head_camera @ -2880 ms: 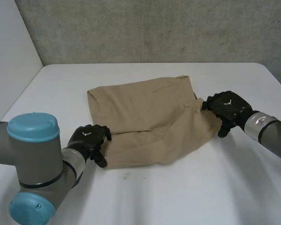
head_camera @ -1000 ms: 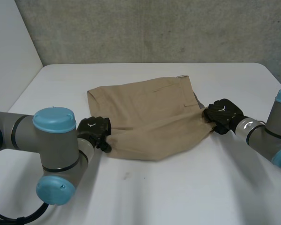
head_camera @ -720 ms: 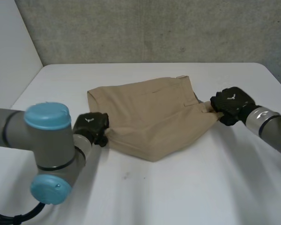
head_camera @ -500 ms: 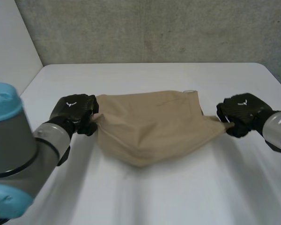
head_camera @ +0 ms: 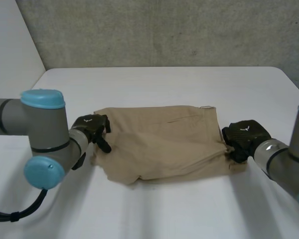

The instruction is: Fold the shorts.

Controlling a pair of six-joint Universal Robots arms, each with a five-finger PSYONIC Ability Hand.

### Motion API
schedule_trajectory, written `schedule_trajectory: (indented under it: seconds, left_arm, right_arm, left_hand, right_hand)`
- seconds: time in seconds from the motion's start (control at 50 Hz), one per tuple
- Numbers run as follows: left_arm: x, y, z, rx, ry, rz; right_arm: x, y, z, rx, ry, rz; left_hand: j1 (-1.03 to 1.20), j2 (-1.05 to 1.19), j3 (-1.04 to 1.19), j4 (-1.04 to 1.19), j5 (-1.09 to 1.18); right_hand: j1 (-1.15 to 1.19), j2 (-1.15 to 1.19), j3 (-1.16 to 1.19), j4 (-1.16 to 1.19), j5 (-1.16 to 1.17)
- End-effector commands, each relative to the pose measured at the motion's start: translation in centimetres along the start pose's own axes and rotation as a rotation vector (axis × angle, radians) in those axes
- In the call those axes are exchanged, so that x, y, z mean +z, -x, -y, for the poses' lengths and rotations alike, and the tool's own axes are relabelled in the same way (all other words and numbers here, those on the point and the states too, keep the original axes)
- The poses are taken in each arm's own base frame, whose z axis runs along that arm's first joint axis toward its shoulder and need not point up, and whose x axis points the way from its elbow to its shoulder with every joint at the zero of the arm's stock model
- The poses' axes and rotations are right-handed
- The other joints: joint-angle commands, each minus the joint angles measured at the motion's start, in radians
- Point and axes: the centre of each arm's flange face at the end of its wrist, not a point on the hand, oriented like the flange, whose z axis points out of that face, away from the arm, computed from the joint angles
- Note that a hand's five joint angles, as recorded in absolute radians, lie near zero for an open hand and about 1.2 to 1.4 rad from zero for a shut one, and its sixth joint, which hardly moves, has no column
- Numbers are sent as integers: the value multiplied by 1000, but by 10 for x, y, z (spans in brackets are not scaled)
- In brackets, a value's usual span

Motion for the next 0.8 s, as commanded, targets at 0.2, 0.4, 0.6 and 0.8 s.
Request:
schedule_trajectory:
  seconds: [0.2, 0.4, 0.6, 0.8]
  left_arm:
    - [-103, -17, 12, 23, -70, -35]
    - [-145, -43, -45, 66, 4, -150]
    - [-124, -50, -57, 73, -16, -154]
    - [-92, -53, -54, 81, -44, -116]
  right_arm:
    - [17, 4, -1, 113, -75, -113]
    - [18, 6, -4, 114, -65, -109]
    - [17, 8, -7, 112, -52, -100]
    - [16, 10, -9, 106, -49, -94]
  left_hand:
    - [-368, -390, -403, -396, -396]
    - [26, 3, -9, -3, -3]
    - [17, -6, -18, -12, -11]
    - [34, 12, -1, 6, 6]
  right_hand:
    - [429, 217, 213, 205, 241]
    - [429, 217, 213, 205, 241]
    - [429, 217, 213, 205, 241]
    - [429, 217, 213, 205, 241]
